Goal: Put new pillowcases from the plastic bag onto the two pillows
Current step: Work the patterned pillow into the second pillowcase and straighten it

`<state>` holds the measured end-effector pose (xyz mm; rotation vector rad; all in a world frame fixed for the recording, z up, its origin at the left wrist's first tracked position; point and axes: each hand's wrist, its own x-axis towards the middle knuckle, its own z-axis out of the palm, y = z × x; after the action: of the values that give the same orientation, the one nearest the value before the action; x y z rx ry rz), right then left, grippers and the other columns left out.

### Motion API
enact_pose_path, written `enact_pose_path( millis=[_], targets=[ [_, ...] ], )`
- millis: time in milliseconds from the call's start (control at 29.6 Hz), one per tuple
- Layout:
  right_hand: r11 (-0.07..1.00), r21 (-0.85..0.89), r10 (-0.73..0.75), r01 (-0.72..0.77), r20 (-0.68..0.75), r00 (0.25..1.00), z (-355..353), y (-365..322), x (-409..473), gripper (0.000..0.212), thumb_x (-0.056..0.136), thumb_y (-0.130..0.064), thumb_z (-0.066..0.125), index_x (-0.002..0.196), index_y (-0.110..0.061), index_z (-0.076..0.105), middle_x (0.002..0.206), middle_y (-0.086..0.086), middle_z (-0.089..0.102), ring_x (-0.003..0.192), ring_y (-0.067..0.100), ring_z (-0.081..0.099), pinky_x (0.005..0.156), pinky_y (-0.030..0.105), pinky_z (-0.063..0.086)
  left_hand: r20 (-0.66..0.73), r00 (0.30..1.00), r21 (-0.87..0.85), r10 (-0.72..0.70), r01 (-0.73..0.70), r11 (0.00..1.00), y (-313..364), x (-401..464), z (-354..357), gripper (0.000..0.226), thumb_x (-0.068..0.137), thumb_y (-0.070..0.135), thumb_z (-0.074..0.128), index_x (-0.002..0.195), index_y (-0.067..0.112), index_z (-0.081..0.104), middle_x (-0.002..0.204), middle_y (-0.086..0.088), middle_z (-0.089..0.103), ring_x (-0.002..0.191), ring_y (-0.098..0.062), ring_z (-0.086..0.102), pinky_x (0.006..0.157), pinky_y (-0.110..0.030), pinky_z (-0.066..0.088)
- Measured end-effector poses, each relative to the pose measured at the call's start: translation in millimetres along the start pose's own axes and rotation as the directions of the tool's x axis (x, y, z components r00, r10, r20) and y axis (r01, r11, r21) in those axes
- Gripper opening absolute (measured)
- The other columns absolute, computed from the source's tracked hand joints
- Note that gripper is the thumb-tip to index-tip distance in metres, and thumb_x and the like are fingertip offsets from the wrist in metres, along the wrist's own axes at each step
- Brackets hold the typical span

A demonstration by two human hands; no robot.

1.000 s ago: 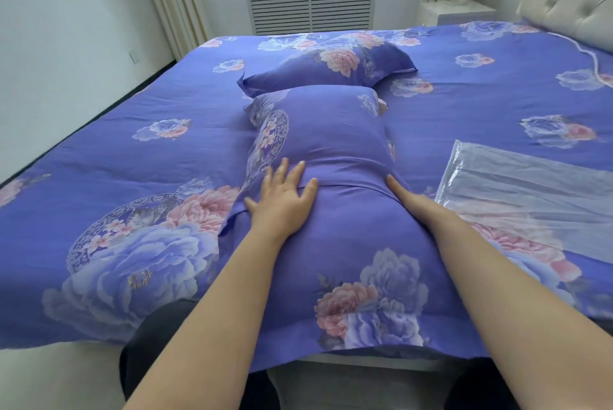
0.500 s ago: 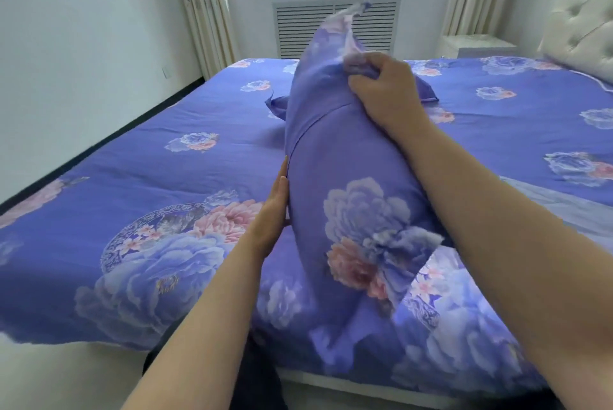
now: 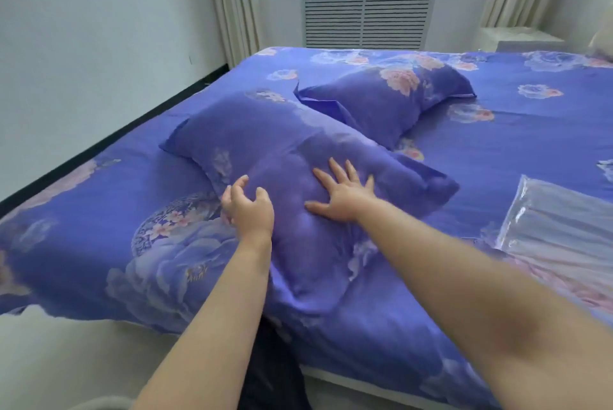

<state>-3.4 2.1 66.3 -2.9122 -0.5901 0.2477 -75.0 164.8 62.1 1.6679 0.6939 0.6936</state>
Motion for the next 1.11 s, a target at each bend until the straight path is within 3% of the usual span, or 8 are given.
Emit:
enact_pose_path(
  millis=[169, 337, 439, 675, 844, 911, 1012, 1114],
  targets=[
    [0.995, 0.091, 0.042, -0.032, -0.116, 0.992, 60, 27, -33, 0.084, 0.069, -0.087, 0.019, 0.139, -0.055, -0.016, 0.153, -0.018, -0.027, 0.142, 0.017, -0.025, 0.108, 0.065, -0.002, 0.108, 0.984, 0.451, 0.139, -0.173, 0.876, -23, -9, 11, 0.049, 0.090, 0.030, 0.055, 0.136, 0.026, 0.041, 0.156, -0.005, 0.009, 0.139, -0.036, 0.016, 0.110, -0.045, 0.022],
    [0.985, 0.170, -0.004, 0.024, -0.113, 0.994, 81, 38, -66, 0.089, 0.074, -0.078, 0.039, 0.136, -0.056, -0.021, 0.149, -0.023, -0.032, 0.141, 0.016, -0.028, 0.111, 0.049, 0.027, 0.150, 0.980, 0.134, -0.131, 0.111, 0.985, -42, -33, 22, 0.075, 0.091, 0.041, 0.056, 0.150, 0.019, 0.015, 0.156, -0.017, 0.008, 0.143, -0.028, 0.014, 0.113, -0.033, 0.017],
    [0.951, 0.308, -0.008, 0.033, -0.081, 0.997, 91, 40, -79, 0.088, 0.080, -0.067, 0.049, 0.136, -0.059, -0.019, 0.145, -0.027, -0.034, 0.141, 0.015, -0.027, 0.112, 0.044, 0.024, 0.109, 0.970, 0.104, -0.216, 0.205, 0.973, -56, -65, 27, 0.088, 0.087, 0.051, 0.056, 0.151, 0.024, 0.002, 0.154, -0.016, 0.022, 0.136, -0.034, 0.031, 0.110, -0.035, 0.026],
    [0.835, 0.538, -0.082, 0.115, -0.084, 0.993, 101, 26, -85, 0.067, 0.093, -0.030, 0.047, 0.145, -0.050, 0.009, 0.154, -0.018, -0.019, 0.145, 0.022, -0.010, 0.116, 0.038, 0.007, 0.159, 0.965, 0.269, -0.207, 0.160, 0.950, -73, -119, 31, 0.088, 0.091, 0.048, 0.051, 0.150, 0.008, -0.001, 0.143, -0.025, 0.039, 0.125, -0.040, 0.045, 0.099, -0.040, 0.037],
    [0.749, 0.636, -0.078, 0.185, -0.193, 0.978, 95, 49, -98, 0.054, 0.089, -0.012, 0.057, 0.140, -0.023, 0.043, 0.156, -0.003, 0.016, 0.141, 0.009, 0.021, 0.105, 0.012, 0.021, 0.175, 0.983, 0.527, -0.058, -0.044, 0.849, -76, -156, 27, 0.097, 0.082, 0.045, 0.065, 0.151, 0.013, 0.005, 0.148, -0.023, 0.021, 0.132, -0.041, 0.030, 0.107, -0.047, 0.028],
    [0.515, 0.854, 0.216, 0.070, -0.209, 0.954, 90, 69, -104, 0.050, 0.089, -0.011, 0.060, 0.137, -0.011, 0.043, 0.141, 0.008, 0.040, 0.130, 0.020, 0.042, 0.103, 0.020, 0.034, 0.155, 0.988, 0.571, 0.020, -0.106, 0.814, -76, -160, 25, 0.097, 0.079, 0.038, 0.070, 0.150, 0.011, 0.009, 0.154, -0.022, 0.009, 0.138, -0.041, 0.018, 0.111, -0.049, 0.019],
    [-0.353, 0.935, 0.665, 0.043, 0.218, 0.715, 79, 104, -116, 0.039, 0.095, -0.020, 0.054, 0.130, -0.009, 0.041, 0.116, 0.011, 0.047, 0.085, 0.023, 0.063, 0.072, 0.031, 0.055, 0.118, 0.963, 0.601, 0.240, -0.262, 0.755, -67, -154, 26, 0.091, 0.077, 0.027, 0.072, 0.148, 0.006, 0.020, 0.155, -0.023, 0.000, 0.143, -0.038, 0.006, 0.115, -0.048, 0.011],
    [-0.625, 0.731, 0.738, 0.273, 0.441, 0.510, 61, 163, -123, 0.029, 0.097, -0.029, 0.049, 0.115, -0.006, 0.049, 0.103, 0.011, 0.053, 0.063, 0.016, 0.060, 0.059, 0.026, 0.054, 0.252, 0.863, 0.510, 0.437, -0.503, 0.698, -49, -170, 45, 0.086, 0.078, 0.019, 0.070, 0.149, 0.014, 0.021, 0.157, -0.017, 0.005, 0.146, -0.032, 0.005, 0.115, -0.048, 0.006]
  ],
)
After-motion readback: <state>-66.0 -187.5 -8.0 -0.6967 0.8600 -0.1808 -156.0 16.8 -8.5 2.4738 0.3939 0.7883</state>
